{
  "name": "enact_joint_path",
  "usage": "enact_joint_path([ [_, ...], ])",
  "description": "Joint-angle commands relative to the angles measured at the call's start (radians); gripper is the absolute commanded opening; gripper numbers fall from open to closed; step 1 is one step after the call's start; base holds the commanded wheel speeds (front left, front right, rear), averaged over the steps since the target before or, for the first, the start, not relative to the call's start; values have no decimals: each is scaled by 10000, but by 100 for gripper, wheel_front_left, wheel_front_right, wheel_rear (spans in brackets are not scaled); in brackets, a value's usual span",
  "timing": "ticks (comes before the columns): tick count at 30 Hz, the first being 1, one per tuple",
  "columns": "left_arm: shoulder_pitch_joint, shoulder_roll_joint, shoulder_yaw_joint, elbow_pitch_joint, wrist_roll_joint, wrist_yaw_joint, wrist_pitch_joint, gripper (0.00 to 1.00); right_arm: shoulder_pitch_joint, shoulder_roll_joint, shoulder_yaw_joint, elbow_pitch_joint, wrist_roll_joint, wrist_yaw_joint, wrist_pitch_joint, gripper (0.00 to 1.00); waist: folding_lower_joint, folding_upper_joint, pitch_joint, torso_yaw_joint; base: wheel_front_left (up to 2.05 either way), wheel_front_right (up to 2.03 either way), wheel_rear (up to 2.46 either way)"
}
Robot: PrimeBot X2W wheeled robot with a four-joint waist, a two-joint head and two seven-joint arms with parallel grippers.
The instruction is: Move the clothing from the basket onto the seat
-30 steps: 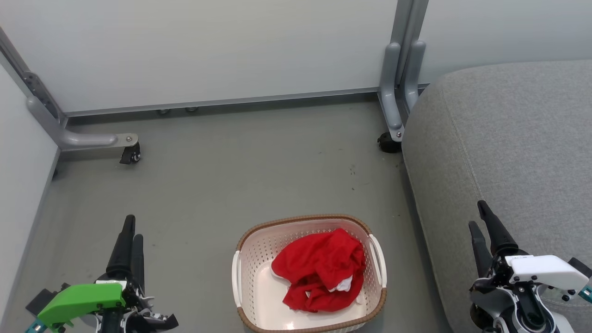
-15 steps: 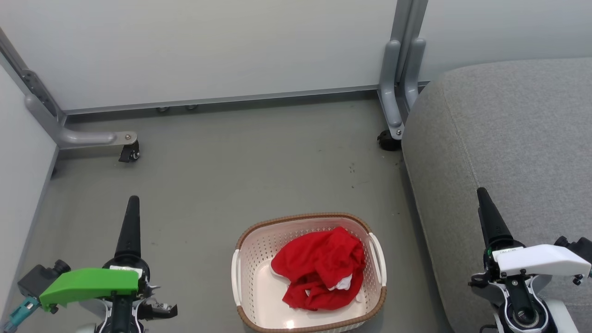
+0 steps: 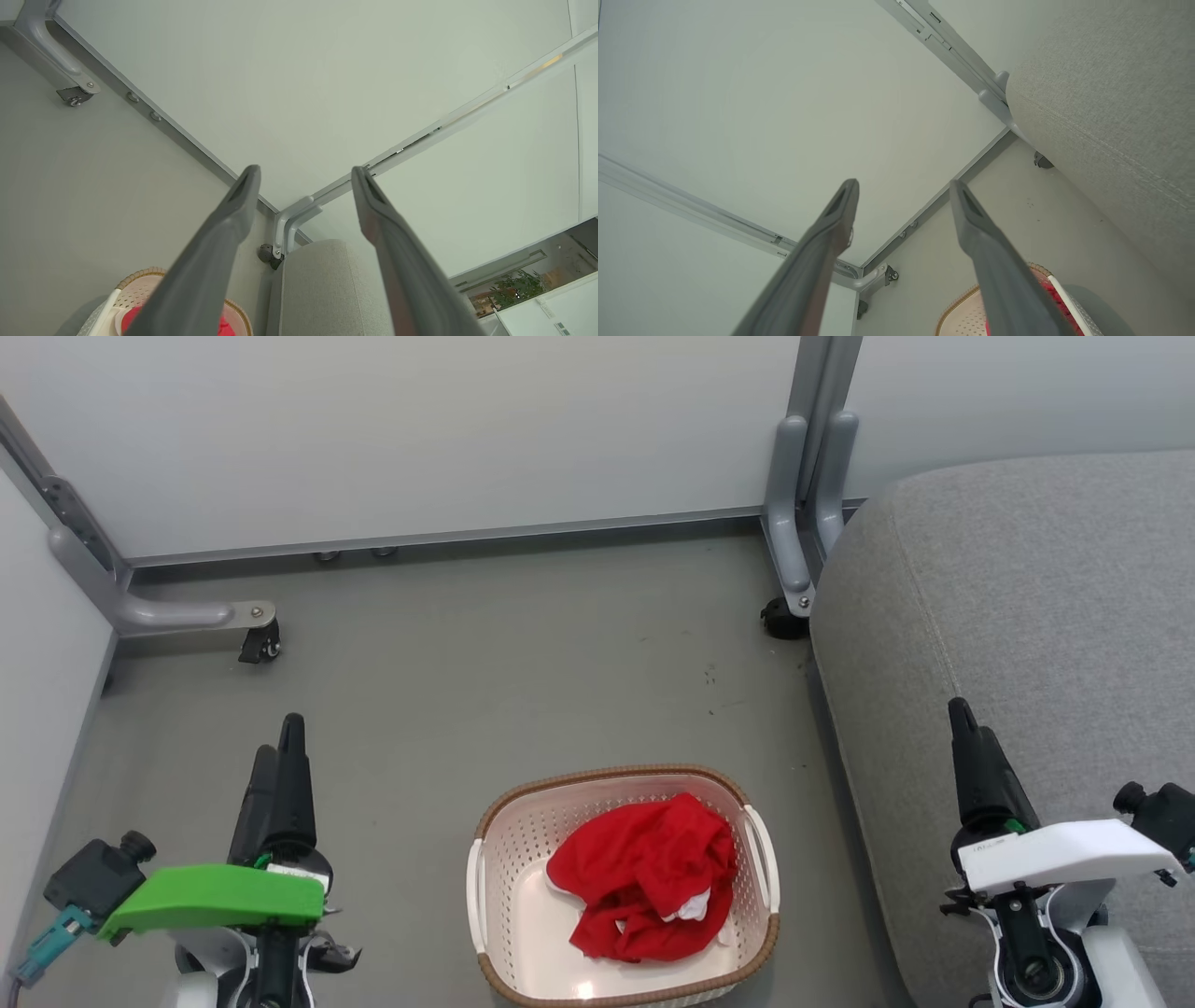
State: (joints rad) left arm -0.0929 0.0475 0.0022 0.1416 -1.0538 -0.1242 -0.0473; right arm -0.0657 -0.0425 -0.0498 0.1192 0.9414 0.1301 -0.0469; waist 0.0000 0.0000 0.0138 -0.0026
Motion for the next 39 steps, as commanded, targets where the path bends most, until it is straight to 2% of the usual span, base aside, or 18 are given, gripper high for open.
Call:
enact_joint_path([
  [1, -182, 135, -46, -178, 447, -50, -104, 100, -60, -59, 47, -247, -484, 5, -114, 100, 0, 0, 0, 5, 0, 0, 0],
  [15, -138, 242, -386, -95, 3013, -61, -566, 100, 90, -84, 246, -440, -2834, 5, -573, 100, 0, 0, 51, 9, 0, 0, 0],
  [39, -34, 191, -718, 73, 5800, -67, -1220, 100, 248, -93, 487, -523, -5903, 6, -1229, 100, 0, 0, 127, 38, 0, 0, 0],
])
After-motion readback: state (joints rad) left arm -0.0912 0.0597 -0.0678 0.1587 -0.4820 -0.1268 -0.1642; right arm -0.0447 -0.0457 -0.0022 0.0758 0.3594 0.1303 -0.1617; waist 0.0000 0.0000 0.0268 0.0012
